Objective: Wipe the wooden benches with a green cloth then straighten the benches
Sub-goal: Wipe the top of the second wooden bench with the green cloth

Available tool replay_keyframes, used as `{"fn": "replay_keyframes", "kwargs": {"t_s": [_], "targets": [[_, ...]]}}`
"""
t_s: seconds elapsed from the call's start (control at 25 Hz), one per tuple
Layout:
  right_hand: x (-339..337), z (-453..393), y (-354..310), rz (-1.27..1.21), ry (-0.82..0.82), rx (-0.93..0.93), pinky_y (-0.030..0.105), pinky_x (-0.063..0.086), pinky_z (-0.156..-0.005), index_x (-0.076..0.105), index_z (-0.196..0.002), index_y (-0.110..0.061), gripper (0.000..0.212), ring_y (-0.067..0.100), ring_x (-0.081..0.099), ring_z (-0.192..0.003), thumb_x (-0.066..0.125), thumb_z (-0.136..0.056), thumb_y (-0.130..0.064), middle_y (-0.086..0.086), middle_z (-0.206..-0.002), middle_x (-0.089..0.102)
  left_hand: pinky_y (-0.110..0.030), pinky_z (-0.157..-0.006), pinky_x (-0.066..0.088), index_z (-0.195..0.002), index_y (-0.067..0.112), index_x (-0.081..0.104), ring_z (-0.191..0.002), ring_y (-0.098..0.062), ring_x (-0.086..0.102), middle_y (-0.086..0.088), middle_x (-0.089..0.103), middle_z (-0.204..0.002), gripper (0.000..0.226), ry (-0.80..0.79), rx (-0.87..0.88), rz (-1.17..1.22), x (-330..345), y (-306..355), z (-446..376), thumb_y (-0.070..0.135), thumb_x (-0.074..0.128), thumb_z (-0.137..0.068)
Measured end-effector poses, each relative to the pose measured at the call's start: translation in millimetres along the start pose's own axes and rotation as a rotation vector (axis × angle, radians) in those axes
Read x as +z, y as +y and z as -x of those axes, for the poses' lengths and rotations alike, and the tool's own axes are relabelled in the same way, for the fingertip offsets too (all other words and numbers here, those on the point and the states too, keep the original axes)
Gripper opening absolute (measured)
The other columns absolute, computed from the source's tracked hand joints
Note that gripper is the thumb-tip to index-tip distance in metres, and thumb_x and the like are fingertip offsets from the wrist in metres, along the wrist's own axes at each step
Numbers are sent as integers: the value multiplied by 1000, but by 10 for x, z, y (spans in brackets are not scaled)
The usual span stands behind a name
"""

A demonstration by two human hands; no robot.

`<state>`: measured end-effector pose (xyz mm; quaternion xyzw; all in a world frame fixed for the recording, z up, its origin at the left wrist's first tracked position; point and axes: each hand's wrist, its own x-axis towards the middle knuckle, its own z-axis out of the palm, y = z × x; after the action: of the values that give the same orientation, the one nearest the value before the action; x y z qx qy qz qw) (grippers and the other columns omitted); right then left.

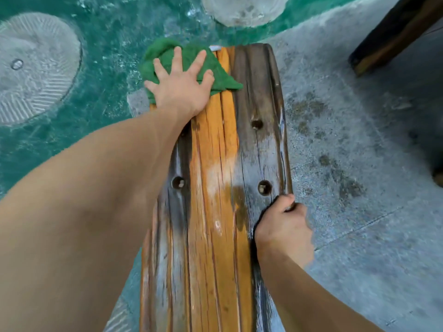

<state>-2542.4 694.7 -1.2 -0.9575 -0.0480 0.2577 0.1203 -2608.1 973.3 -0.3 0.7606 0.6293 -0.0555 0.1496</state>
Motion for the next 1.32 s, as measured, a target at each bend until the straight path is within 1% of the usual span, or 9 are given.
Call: {"fn": "replay_keyframes", "kwargs": {"t_s": [0.24, 0.4, 0.52, 0.64, 0.84, 1.0, 1.08, 1.2, 1.32], "targets": [[29, -29, -37, 5, 29, 7, 45, 41, -83, 54, -117, -18, 58, 38, 60, -102, 12, -97, -52, 16, -111, 66, -74, -114, -2, -153, 58, 14, -155, -32, -5, 9, 0, -169, 53, -69, 594, -207, 255, 884, 485, 65, 14, -101], [10, -26, -61, -4, 28, 39, 45, 40, -83, 55, -115, -18, 55, 38, 60, -101, 14, -98, -51, 17, -109, 66, -69, -115, 8, -151, 57, 20, -155, -29, 5, 9, 12, -169, 51, -77, 906, -247, 326, 72, 1130, 63, 17, -101], [17, -5, -61, 19, 25, 27, 46, 41, -84, 55, -117, -17, 56, 38, 60, -100, 14, -98, -50, 17, -109, 66, -70, -115, 8, -150, 62, 13, -155, -29, 3, 9, 12, -169, 53, -8, 533, -188, 109, -406, 667, 70, 16, -98], [43, -41, -33, 16, 47, 16, 43, 36, -78, 55, -119, -16, 56, 37, 60, -99, 14, -99, -48, 16, -111, 66, -75, -114, 5, -152, 60, 13, -155, -36, -6, 7, 1, -170, 56, 3, 123, -19, -18, -76, -26, 69, 23, -98], [52, -63, -16, 16, 46, 4, 42, 33, -76, 55, -121, -16, 57, 37, 60, -100, 13, -99, -48, 17, -111, 65, -75, -114, -2, -153, 57, 19, -155, -31, -3, 9, 3, -170, 57, -57, 479, -92, 240, 873, 419, 67, 23, -97], [46, -62, -25, 6, 62, 21, 44, 38, -81, 55, -118, -13, 55, 39, 60, -103, 16, -98, -47, 20, -113, 65, -67, -115, 9, -150, 53, 32, -155, -28, 10, 11, 20, -167, 51, -49, 829, -172, 469, 302, 1563, 62, 25, -101], [57, -59, -20, 2, 66, 21, 43, 34, -77, 55, -119, -13, 55, 39, 60, -104, 16, -99, -46, 20, -113, 65, -69, -115, 7, -152, 56, 21, -155, -28, 6, 8, 17, -168, 53, -12, 720, -177, 377, 67, 1253, 66, 19, -100], [52, -65, -20, 17, 51, 7, 41, 29, -74, 54, -122, -13, 54, 37, 59, -102, 16, -101, -45, 19, -112, 65, -74, -115, 0, -153, 57, 16, -155, -34, -4, 7, 7, -170, 55, 17, 274, -46, 154, 244, 330, 66, 23, -100], [48, -96, -7, 14, 53, 7, 40, 28, -75, 55, -123, -13, 55, 35, 58, -102, 16, -101, -46, 17, -114, 65, -74, -115, -2, -154, 53, 23, -154, -36, 3, 6, 14, -169, 55, 38, 213, 7, 220, 628, 195, 60, 28, -100]]}}
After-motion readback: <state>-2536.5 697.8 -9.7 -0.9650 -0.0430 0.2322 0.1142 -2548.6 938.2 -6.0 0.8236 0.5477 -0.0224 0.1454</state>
